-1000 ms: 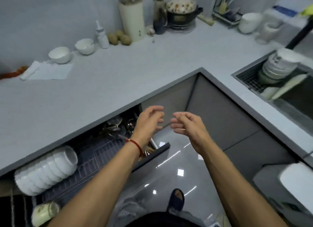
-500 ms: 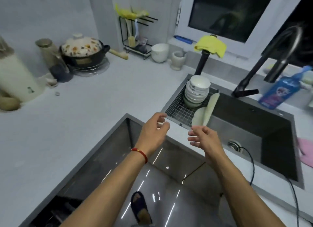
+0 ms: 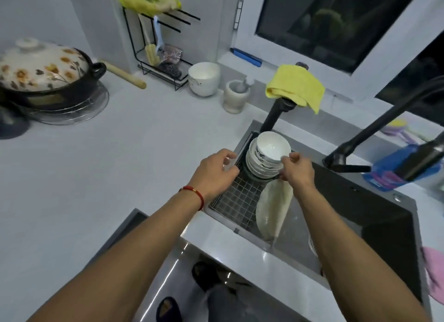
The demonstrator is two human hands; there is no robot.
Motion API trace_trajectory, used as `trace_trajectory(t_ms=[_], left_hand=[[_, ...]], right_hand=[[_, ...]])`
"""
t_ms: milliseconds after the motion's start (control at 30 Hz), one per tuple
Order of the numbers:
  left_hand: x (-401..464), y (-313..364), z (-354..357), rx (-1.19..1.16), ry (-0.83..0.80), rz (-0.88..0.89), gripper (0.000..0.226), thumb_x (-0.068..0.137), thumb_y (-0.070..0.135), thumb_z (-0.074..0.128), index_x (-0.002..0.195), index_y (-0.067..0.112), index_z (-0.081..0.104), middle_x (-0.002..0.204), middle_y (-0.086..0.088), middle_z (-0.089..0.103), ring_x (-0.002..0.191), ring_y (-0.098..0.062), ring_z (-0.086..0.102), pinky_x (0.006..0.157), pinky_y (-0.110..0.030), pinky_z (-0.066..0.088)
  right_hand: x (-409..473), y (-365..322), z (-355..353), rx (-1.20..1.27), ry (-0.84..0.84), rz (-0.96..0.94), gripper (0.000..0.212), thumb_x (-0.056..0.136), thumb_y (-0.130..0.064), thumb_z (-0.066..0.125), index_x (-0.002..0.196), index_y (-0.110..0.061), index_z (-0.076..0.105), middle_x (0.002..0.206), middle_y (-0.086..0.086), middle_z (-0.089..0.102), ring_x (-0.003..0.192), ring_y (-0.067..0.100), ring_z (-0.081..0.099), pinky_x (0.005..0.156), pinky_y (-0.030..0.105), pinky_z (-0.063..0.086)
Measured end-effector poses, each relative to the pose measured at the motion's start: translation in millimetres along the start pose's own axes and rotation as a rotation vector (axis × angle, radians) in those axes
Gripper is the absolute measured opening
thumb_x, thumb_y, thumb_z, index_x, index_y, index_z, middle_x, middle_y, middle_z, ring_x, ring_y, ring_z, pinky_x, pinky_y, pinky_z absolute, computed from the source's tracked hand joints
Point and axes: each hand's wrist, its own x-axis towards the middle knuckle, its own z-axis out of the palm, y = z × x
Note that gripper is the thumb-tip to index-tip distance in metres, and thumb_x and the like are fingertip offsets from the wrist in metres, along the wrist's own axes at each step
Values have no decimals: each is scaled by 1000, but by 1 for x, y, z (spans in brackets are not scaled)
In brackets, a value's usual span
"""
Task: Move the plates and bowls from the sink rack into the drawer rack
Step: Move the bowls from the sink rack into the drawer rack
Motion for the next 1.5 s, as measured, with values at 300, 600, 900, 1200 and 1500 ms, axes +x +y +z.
trace_trajectory(t_ms=[300, 600, 900, 1200, 1500], left_hand=[[63, -1, 31, 79, -55, -196, 36, 96, 27, 57, 132, 26, 56, 133, -4, 62, 107, -15, 57, 93, -28, 48], [76, 25, 44, -225, 42, -270, 33, 94, 31, 60, 126, 29, 60, 116, 3, 65, 96, -12, 67, 81, -23, 57], [-62, -21, 0, -678, 485, -350, 33, 106, 20, 42, 136, 30, 53, 130, -3, 61, 118, -27, 61, 83, -50, 62], [-366, -105, -8, -678, 1140, -486, 27, 108, 24, 45, 124, 32, 65, 111, 14, 75, 101, -2, 70, 76, -17, 55], [-668, -164, 50, -928, 1477, -674, 19, 104, 32, 49, 112, 30, 66, 119, -6, 66, 107, -25, 66, 72, -43, 64]], right_hand=[[78, 7, 17, -198, 22, -29, 43, 86, -3, 65, 128, 1, 62, 124, 23, 69, 115, 41, 65, 94, 42, 55], [62, -4, -16, -7, 37, -273, 38, 83, -16, 66, 119, -24, 60, 111, 0, 68, 87, 16, 67, 77, 38, 60], [-62, -36, 50, 247, -860, -346, 36, 82, -17, 71, 112, -36, 66, 101, -22, 71, 68, 5, 71, 52, 18, 55], [-303, 11, 133, 10, -1970, 125, 55, 90, -30, 78, 131, 4, 65, 135, 29, 65, 129, 44, 62, 108, 49, 53], [-599, 122, 123, -241, -2017, 81, 57, 79, -30, 85, 120, 7, 69, 118, 30, 73, 113, 43, 71, 89, 41, 63]])
